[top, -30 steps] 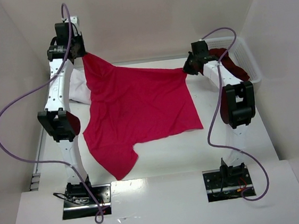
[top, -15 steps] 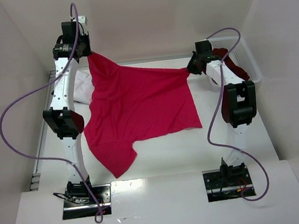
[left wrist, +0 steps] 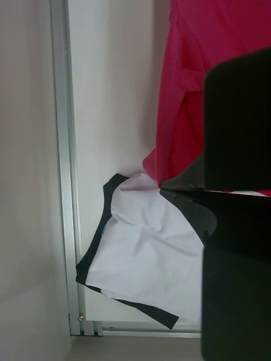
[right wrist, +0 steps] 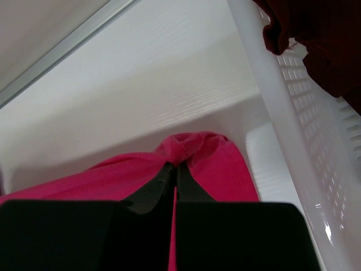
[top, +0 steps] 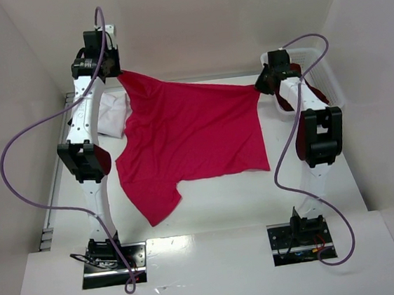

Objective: Fold and stack the t-shirts
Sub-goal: Fold the flattened tshirt in 1/3 of the way

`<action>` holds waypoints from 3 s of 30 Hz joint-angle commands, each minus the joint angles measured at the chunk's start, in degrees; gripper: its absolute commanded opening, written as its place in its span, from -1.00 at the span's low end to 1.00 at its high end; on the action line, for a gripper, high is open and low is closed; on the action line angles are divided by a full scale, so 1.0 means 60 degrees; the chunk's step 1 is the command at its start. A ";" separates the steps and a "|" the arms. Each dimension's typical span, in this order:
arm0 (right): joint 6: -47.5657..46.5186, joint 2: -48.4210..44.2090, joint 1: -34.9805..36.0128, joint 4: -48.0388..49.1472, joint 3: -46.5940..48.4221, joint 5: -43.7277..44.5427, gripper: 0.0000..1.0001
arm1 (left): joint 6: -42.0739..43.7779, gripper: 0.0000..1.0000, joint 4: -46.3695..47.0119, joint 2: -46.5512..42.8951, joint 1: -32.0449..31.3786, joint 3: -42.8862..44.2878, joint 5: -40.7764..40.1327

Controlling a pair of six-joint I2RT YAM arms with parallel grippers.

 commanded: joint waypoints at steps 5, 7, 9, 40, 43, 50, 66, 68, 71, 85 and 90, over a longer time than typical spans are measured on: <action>-0.0348 0.0156 -0.0082 0.0297 0.0531 -0.0005 -1.00 | -0.0013 -0.99 0.0271 0.0042 0.0002 0.0817 -0.0291; -0.0348 0.0156 -0.0082 0.0297 0.0531 -0.0006 -1.00 | -0.0013 -0.99 0.0155 0.0042 -0.0260 0.0817 -0.0291; -0.0348 0.0156 -0.0082 0.0297 0.0444 -0.0093 -1.00 | -0.0013 -0.99 0.0066 0.0042 -0.0465 0.0817 -0.0291; -0.0626 -0.0460 -0.0082 0.0502 -0.1974 -0.0182 -1.00 | -0.2284 -0.99 0.2732 -0.4704 -0.1404 -1.0681 0.1100; -0.0626 -0.0460 -0.0082 0.0502 -0.2062 -0.0182 -1.00 | -0.2284 -0.99 0.2732 -0.4704 -0.1404 -1.0915 0.1101; -0.0626 -0.0460 -0.0082 0.0502 -0.2062 -0.0182 -0.99 | -0.2372 -0.99 0.2819 -0.5099 -0.1404 -1.1604 0.1349; -0.0714 -0.1192 -0.0082 0.1234 -0.1858 -0.1104 0.75 | -0.2782 0.50 0.2922 -0.4764 -0.1303 -1.1022 0.0251; -0.0801 -0.1192 -0.0082 0.1234 -0.1667 -0.1498 0.82 | -0.2884 0.53 0.3214 -0.4558 -0.1157 -1.0727 0.0251; -0.0802 -0.1192 -0.0082 0.1234 -0.1534 -0.1734 0.85 | -0.3074 0.53 0.3508 -0.3973 -0.0936 -1.0156 0.0470; -0.0993 -0.0840 0.0109 0.1469 -0.1477 -0.2277 0.85 | -0.3675 0.29 0.4416 -0.1102 -0.0540 -0.8089 0.0661; -0.0993 -0.0635 0.0109 0.1469 -0.1300 -0.2277 0.85 | -0.3763 0.11 0.4417 -0.0647 -0.0437 -0.7650 0.0661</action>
